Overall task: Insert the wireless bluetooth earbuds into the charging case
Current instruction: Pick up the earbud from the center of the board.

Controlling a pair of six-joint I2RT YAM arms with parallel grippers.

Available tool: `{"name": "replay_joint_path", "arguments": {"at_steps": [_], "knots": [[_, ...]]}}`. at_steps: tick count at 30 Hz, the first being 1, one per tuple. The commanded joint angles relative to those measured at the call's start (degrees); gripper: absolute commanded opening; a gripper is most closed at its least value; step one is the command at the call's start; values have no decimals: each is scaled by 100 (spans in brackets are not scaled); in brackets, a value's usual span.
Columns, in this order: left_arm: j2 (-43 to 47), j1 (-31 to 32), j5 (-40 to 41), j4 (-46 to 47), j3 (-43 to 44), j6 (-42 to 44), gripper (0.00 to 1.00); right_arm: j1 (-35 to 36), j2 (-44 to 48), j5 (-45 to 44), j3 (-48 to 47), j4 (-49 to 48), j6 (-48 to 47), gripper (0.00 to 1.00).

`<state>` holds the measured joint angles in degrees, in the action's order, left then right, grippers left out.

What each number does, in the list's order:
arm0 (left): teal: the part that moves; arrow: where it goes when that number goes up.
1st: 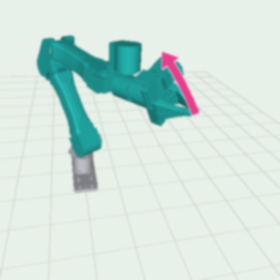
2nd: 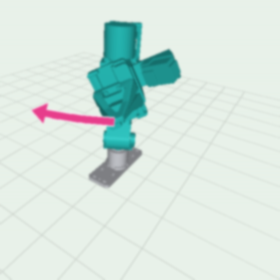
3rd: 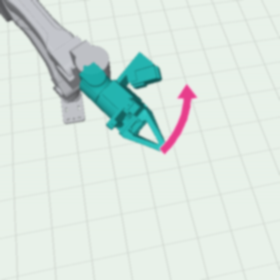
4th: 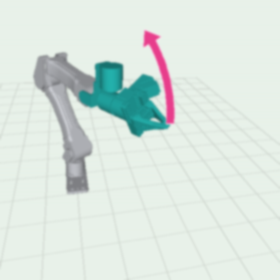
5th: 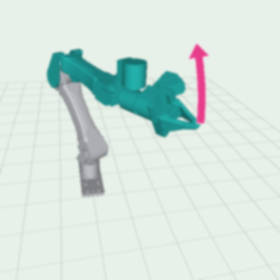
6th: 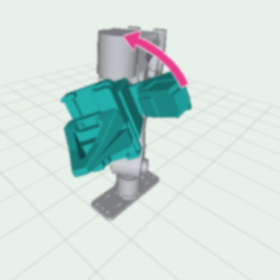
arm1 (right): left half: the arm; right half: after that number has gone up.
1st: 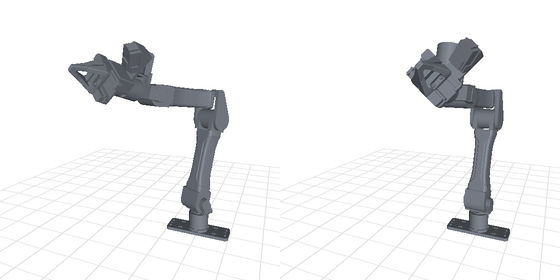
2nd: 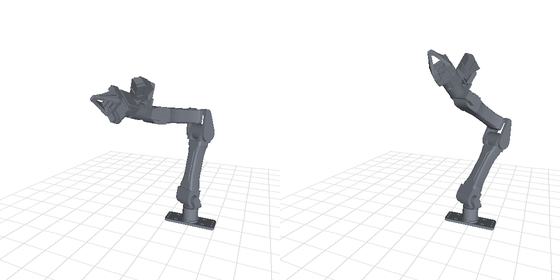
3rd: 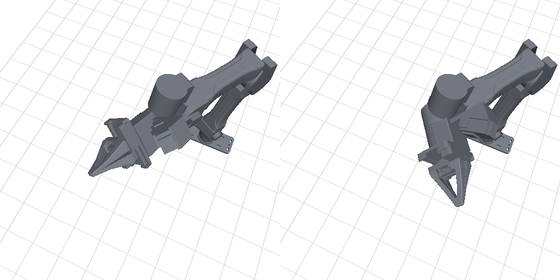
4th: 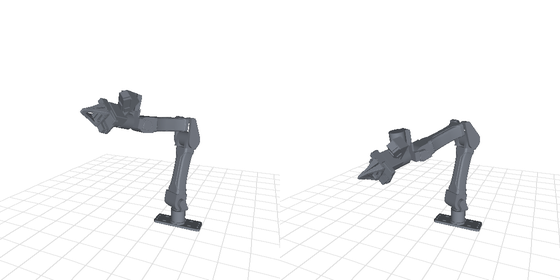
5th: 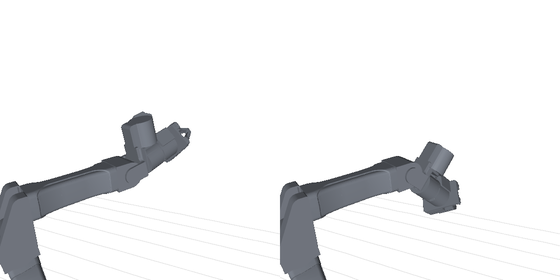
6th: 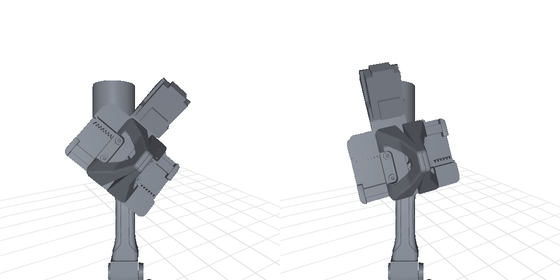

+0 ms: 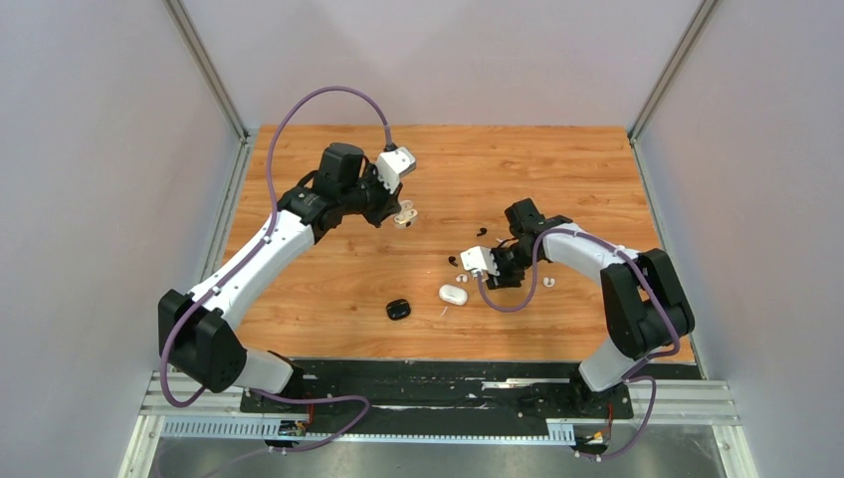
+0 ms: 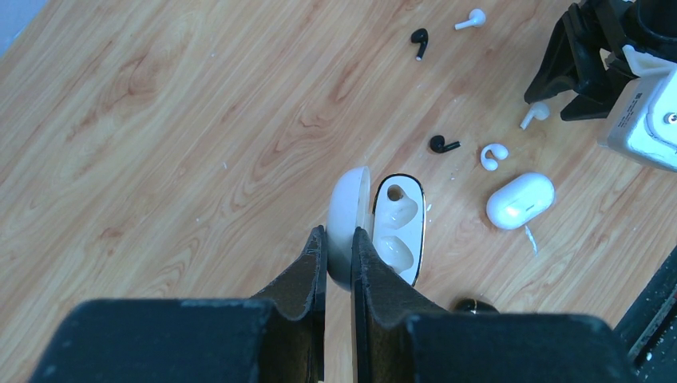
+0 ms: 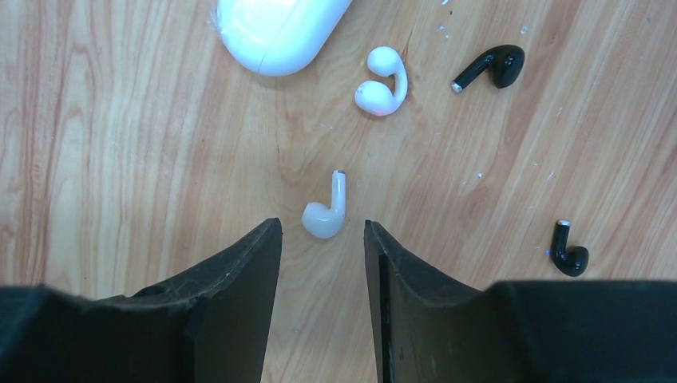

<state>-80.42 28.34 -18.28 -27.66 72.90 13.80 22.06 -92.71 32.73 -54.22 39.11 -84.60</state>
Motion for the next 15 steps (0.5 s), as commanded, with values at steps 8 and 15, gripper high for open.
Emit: {"name": "replay_joint_path", "arguments": {"at_steps": [8, 15], "knots": [[44, -28, -13, 155, 270, -9, 0, 82, -189, 31, -85, 88, -657, 40], [53, -31, 12, 164, 269, -16, 0, 131, -351, 30, -141, 30, -651, 36]]}}
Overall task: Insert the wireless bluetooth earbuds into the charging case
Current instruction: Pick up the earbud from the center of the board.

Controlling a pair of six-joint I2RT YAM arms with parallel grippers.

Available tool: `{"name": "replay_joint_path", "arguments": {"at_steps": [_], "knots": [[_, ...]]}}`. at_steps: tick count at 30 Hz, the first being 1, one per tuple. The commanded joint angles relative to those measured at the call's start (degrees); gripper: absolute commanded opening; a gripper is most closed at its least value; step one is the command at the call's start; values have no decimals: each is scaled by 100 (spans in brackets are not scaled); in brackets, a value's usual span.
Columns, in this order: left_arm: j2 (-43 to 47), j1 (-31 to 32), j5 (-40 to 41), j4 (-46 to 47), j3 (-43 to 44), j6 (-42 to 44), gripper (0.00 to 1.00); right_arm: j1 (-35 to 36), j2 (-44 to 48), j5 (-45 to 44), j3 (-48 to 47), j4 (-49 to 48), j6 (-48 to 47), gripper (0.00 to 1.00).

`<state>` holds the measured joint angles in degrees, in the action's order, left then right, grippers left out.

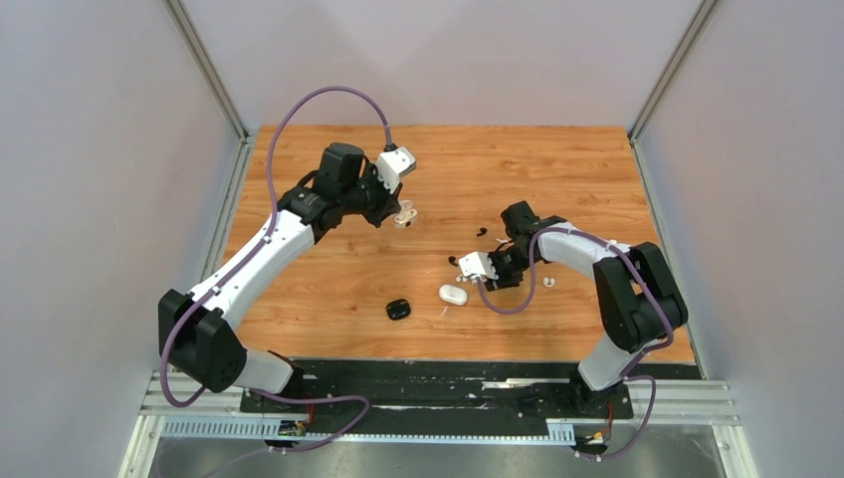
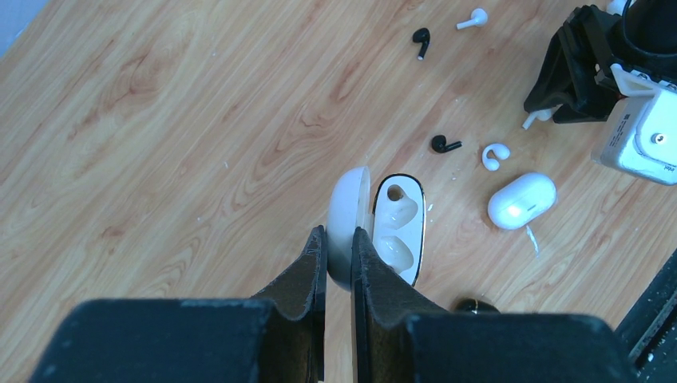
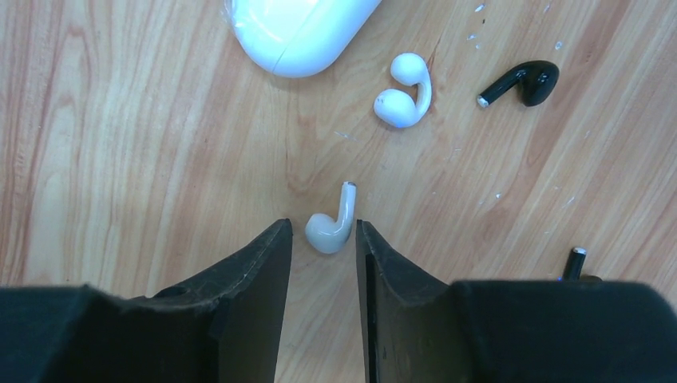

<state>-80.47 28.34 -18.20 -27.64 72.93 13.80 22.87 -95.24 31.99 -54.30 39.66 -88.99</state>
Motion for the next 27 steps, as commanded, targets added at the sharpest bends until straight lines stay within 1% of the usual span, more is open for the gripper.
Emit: {"name": "replay_joint_path", "arguments": {"at_steps": [1, 4, 8, 13, 16, 18, 21, 23, 27], "knots": [[57, -35, 8, 162, 260, -11, 0, 60, -131, 89, -144, -28, -203, 35], [58, -35, 5, 166, 250, -11, 0, 61, -221, 74, -176, -35, -128, 29], [44, -35, 7, 146, 249, 12, 0, 59, -322, 36, -241, 4, 148, 18], [33, -33, 24, 165, 253, 33, 0, 53, -315, 8, -605, 493, 1020, 6], [20, -35, 70, 250, 219, 35, 0, 35, -398, 223, -1190, 1177, 1953, 2], [15, -37, 112, 360, 161, 41, 0, 26, -451, 457, -1631, 1635, 2733, 0], [14, -32, 113, 557, -9, 98, 0, -5, -562, 885, -2266, 2260, 3957, 0], [74, -29, 85, 824, -203, 199, 0, -31, -712, 1065, -2630, 2538, 4928, 0], [175, -30, -143, 1599, -662, 664, 0, -227, -1309, 1527, -3443, 3276, 6298, 0]]}}
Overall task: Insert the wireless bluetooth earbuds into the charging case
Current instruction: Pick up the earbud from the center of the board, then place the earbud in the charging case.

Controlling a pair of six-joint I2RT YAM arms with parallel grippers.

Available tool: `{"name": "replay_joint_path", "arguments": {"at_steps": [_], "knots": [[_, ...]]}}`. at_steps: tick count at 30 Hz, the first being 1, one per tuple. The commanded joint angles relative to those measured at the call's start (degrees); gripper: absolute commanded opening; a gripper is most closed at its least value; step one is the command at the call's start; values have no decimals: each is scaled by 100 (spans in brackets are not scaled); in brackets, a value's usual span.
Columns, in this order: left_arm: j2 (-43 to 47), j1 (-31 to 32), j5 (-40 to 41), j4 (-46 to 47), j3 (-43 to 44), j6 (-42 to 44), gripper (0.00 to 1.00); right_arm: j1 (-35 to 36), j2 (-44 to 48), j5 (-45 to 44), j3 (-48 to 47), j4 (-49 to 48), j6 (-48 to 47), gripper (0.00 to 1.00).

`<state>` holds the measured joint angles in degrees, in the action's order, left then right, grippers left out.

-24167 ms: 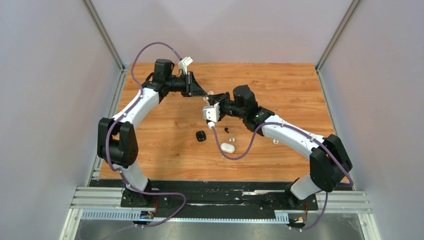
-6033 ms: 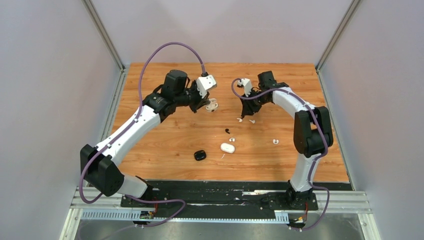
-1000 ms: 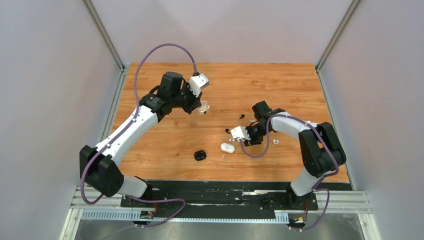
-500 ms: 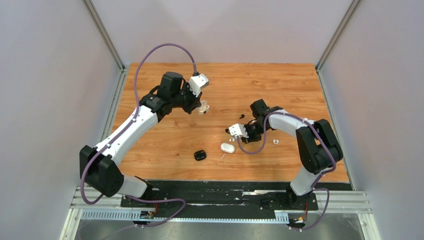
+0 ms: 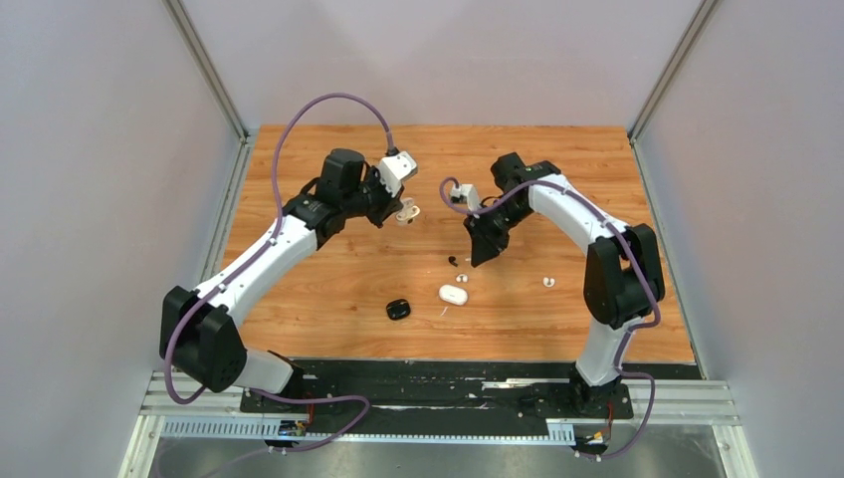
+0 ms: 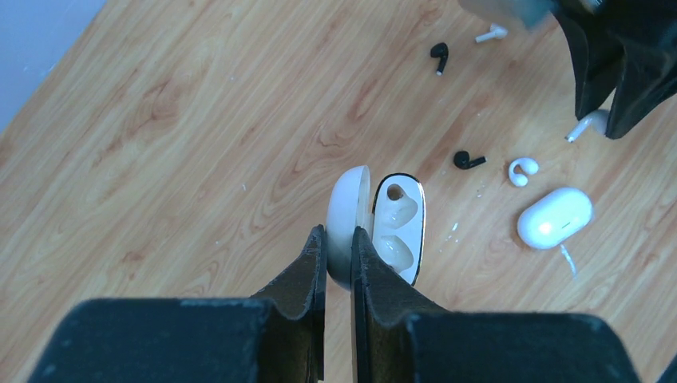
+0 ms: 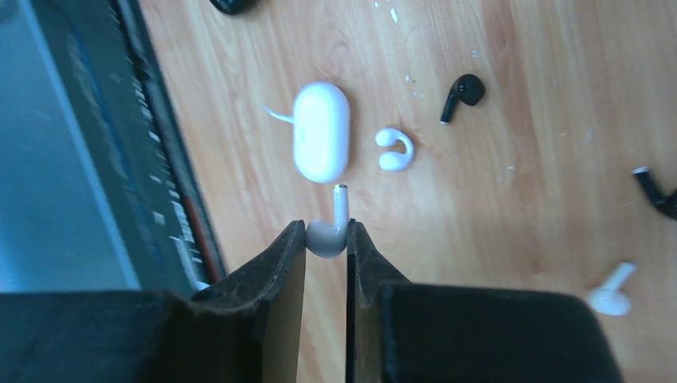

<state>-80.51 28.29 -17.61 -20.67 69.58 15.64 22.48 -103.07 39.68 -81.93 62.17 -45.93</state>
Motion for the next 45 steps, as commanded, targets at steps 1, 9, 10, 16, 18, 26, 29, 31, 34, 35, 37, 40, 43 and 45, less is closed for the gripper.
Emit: {"name": "replay_joint_path", "arguments": {"at_steps": [1, 9, 10, 16, 18, 26, 29, 31, 34, 35, 37, 40, 43, 45], "knots": [[186, -30, -308, 1001, -458, 566, 0, -232, -558, 840, -733, 1069, 2120, 0], [10, 198, -1296, 1719, -860, 1727, 0, -513, -1062, 1469, -1619, 1857, 2739, 0], [-66, 222, -1416, 1762, -868, 1834, 0, -511, -1069, 1472, -1683, 1921, 2893, 0], [-425, 537, -1782, 1994, -949, 2126, 0, -516, -890, 1208, -1638, 2027, 3828, 0], [-534, 650, -1803, 2196, -1015, 2169, 0, -510, -814, 1088, -1564, 2027, 4069, 0], [-863, 1039, -1848, 2717, -1256, 2461, 0, -565, -683, 909, -1633, 2136, 4928, 0], [-961, 1116, -1883, 2802, -1249, 2429, 0, -551, -673, 704, -1612, 2067, 4994, 0], [-1035, 1161, -1899, 2780, -1202, 2384, 0, -541, -692, 669, -1555, 2025, 5010, 0], [-1100, 1209, -1974, 2751, -1103, 2306, 0, -534, -724, 533, -1511, 1930, 5129, 0], [-1119, 1220, -1979, 2743, -1091, 2291, 0, -527, -738, 462, -1529, 1896, 5158, 0], [-1136, 1248, -1998, 2728, -1068, 2276, 0, -525, -756, 314, -1582, 1856, 5207, 0], [-1172, 1270, -2005, 2630, -975, 2251, 0, -515, -776, 222, -1641, 1818, 5292, 0], [-1258, 1279, -1967, 2492, -870, 2107, 0, -439, -752, 115, -1633, 1770, 5407, 0], [-1302, 1321, -1907, 2450, -798, 1990, 0, -372, -724, 61, -1646, 1747, 5489, 0]]}}
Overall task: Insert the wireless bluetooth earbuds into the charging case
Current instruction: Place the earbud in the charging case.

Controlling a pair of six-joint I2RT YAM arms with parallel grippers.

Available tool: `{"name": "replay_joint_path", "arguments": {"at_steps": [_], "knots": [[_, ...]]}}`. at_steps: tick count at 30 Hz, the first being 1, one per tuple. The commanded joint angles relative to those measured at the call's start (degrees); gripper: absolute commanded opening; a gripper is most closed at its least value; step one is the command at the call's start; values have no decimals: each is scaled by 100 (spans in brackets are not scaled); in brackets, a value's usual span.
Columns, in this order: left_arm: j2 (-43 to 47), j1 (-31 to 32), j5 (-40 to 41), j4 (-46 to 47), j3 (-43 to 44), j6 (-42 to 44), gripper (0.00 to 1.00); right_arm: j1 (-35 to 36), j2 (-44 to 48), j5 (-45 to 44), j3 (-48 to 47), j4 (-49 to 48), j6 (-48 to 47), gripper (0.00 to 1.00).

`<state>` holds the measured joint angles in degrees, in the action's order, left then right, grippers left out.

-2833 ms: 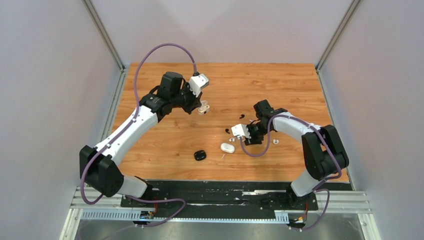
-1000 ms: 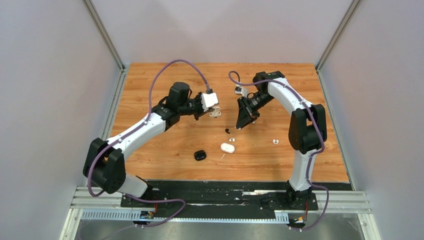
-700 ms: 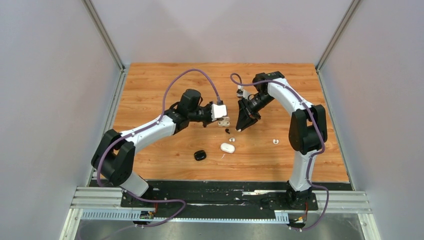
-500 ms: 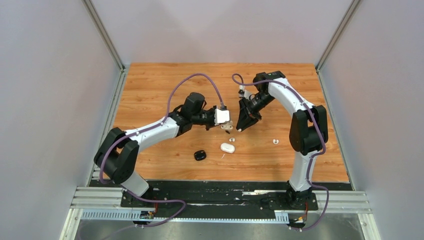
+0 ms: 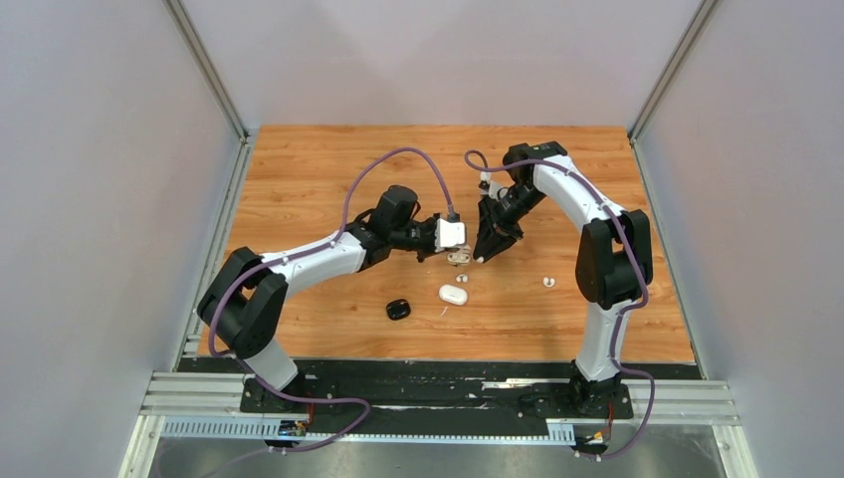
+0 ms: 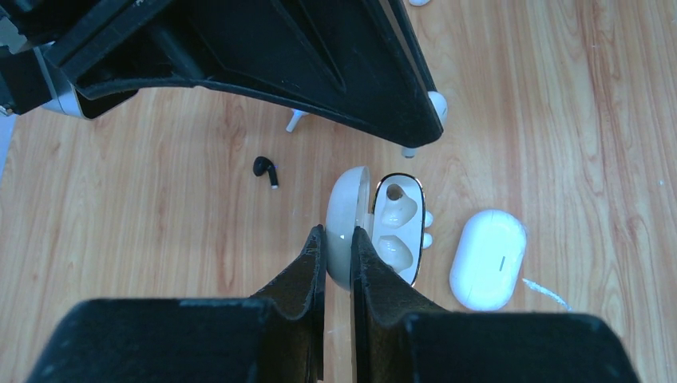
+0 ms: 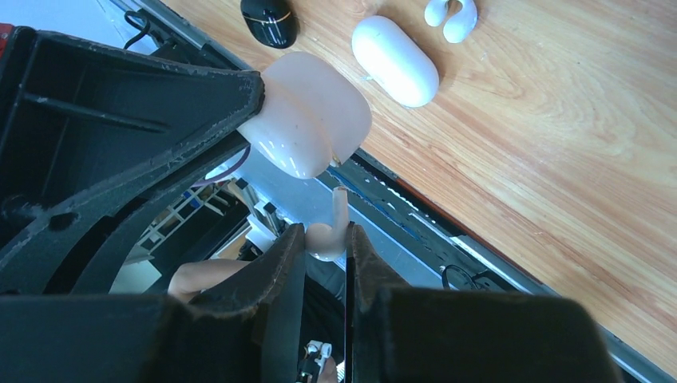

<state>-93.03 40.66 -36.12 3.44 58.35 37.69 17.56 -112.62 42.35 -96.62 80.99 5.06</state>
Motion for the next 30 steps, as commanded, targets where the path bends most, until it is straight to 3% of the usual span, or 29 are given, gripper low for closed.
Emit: {"name": "replay_joint_path", "arguments": {"at_steps": [1, 30], "knots": [[-79, 100, -24, -9, 352, -292, 0, 166, 242, -278, -196, -148, 417, 0], [-65, 249, 288, -38, 430, -1032, 0, 383, 130, -750, -334, -269, 630, 0]]}}
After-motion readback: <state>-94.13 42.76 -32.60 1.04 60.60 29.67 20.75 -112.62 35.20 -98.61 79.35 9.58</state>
